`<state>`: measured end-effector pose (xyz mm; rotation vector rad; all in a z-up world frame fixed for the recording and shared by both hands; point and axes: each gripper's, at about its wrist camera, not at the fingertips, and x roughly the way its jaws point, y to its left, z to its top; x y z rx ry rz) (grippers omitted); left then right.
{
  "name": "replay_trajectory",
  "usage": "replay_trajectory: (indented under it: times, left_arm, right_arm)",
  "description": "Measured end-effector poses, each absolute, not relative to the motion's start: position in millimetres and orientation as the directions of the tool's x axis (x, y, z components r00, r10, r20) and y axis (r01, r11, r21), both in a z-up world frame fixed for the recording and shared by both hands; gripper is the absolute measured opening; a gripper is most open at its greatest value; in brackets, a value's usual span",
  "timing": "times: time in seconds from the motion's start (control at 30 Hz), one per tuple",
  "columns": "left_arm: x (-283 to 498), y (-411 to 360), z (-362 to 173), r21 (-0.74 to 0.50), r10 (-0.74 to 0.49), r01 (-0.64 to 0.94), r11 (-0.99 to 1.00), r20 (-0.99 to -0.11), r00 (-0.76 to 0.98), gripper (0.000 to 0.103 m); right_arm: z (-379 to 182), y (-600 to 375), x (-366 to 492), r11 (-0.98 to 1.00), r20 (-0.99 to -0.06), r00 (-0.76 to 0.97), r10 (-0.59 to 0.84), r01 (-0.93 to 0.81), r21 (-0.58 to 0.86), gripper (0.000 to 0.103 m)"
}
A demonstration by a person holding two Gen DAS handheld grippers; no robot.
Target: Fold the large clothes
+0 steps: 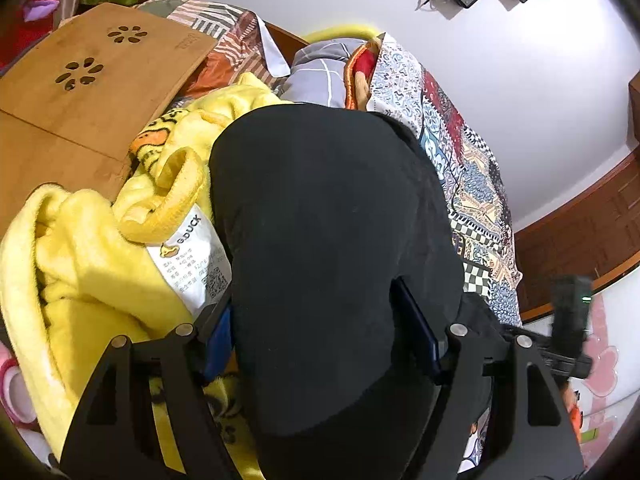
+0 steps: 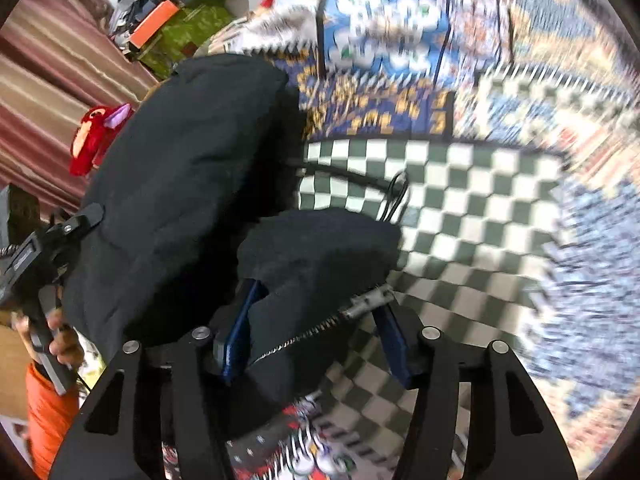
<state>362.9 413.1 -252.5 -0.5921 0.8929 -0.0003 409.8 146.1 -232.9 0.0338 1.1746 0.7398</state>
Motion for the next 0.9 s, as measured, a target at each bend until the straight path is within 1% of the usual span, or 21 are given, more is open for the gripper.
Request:
replay_trajectory:
  times: [0.07,0.13,0.17,0.2,0.27,0.37,0.47,0.6,0.67,0.8,0.9]
  left_arm:
    - [361,413,-254,-0.480,-0.233,-0.251,0.841,-0.738,0.633,0.074]
    - [359,412,-253,-0.470,-0.221,-0.258,0.844,-0.744,0.630,0.074]
    - [357,410,-253,-0.460,-0.212,-0.261,0.848,-0.748,0.629,0.074]
    - [356,409,-252,-0.454,-0.207,-0.261,0.852,-0.750,0.628,0.074]
    - [354,407,-252,-0.438,-0.191,-0.265,0.859,-0.754,0.628,0.075]
    - [352,403,-253,-0.418,-0.173,-0.266,0.869,-0.759,0.628,0.077]
    - [350,399,-253,-0.389,-0.140,-0.273,0.880,-0.761,0.633,0.078]
    - [351,395,-257,-0.377,-0.133,-0.278,0.884,-0.770,0.624,0.082]
    - [351,393,-259,-0.382,-0.139,-0.280,0.881,-0.773,0.619,0.082]
    - [350,387,-251,-0.345,-0.109,-0.289,0.893,-0.789,0.604,0.081]
    - [345,379,-239,-0.291,-0.058,-0.314,0.904,-0.810,0.584,0.080]
  right_arm:
    - [-216,145,402,0.778,-0.815,0.237,0.528,-0.521,0.353,0.053]
    - [-198,142,392,0.776,-0.790,0.288,0.541,-0.533,0.337,0.053]
    - [-190,142,387,0.770,-0.773,0.303,0.556,-0.538,0.343,0.056]
    - [-184,144,383,0.764,-0.759,0.314,0.570,-0.542,0.349,0.062]
    - [-179,156,381,0.752,-0.740,0.328,0.587,-0.560,0.348,0.070]
    - [-184,175,372,0.714,-0.729,0.297,0.617,-0.602,0.358,0.070]
    - [-199,193,370,0.715,-0.731,0.305,0.610,-0.609,0.343,0.070]
    - [-233,211,373,0.710,-0.785,0.226,0.576,-0.615,0.344,0.069]
    - [-240,209,371,0.709,-0.786,0.223,0.577,-0.614,0.347,0.070]
    - [-236,200,372,0.703,-0.778,0.212,0.591,-0.609,0.368,0.069]
    - [-221,190,364,0.724,-0.784,0.256,0.566,-0.609,0.324,0.070]
